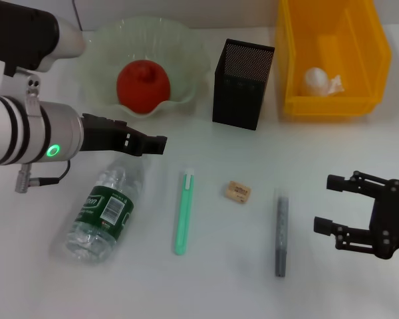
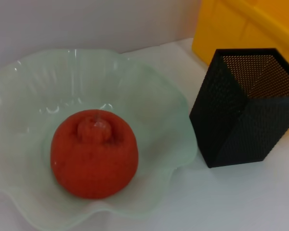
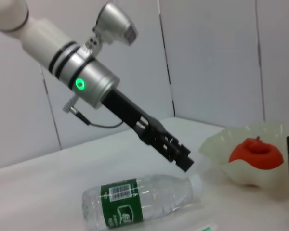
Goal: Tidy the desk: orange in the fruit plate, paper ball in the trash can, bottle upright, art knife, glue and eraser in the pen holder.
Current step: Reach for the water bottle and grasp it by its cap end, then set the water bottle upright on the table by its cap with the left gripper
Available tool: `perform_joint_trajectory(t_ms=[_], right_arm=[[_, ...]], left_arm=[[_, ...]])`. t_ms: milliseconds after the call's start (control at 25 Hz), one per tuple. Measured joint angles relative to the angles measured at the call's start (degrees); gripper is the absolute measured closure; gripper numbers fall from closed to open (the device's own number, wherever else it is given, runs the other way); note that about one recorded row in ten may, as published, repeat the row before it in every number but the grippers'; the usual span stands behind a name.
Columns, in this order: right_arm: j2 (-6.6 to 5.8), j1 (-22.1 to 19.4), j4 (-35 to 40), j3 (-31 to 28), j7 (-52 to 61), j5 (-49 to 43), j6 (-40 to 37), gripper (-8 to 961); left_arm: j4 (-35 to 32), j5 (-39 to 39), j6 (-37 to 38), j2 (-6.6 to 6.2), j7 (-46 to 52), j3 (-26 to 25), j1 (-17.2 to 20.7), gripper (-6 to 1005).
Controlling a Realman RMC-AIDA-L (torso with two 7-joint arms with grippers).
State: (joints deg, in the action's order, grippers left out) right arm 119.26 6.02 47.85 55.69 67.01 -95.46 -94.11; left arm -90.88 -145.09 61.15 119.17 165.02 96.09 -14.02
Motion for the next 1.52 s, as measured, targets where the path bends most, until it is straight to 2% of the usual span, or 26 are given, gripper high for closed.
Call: perform_joint_trajectory(t_ms=[440, 1240, 1480, 1520], right_arm=[[-0.08, 0.52, -2.35, -0.59, -1.5, -0.41, 0.3, 164], [-0.17, 0.96, -3.79, -0.59, -1.31, -0.67, 1.53, 164], [-0.17, 1.25, -4.24, -0.59, -1.06, -1.04, 1.62, 165], [-0.17, 1.27, -4.25, -0.59, -0.7, -1.05, 1.62, 165]], left_arm=[[10.31, -0.66, -4.92, -0.17, -0.66, 1.74, -4.16, 244], [18.09, -0.7, -6.76, -0.35, -1.43, 1.21, -8.26, 298], [18.9, -0.7, -5.9, -0.41, -3.1, 1.04, -9.26, 530], [17.87, -0.75, -5.65, -0.46, -3.23, 1.02, -8.98, 532]])
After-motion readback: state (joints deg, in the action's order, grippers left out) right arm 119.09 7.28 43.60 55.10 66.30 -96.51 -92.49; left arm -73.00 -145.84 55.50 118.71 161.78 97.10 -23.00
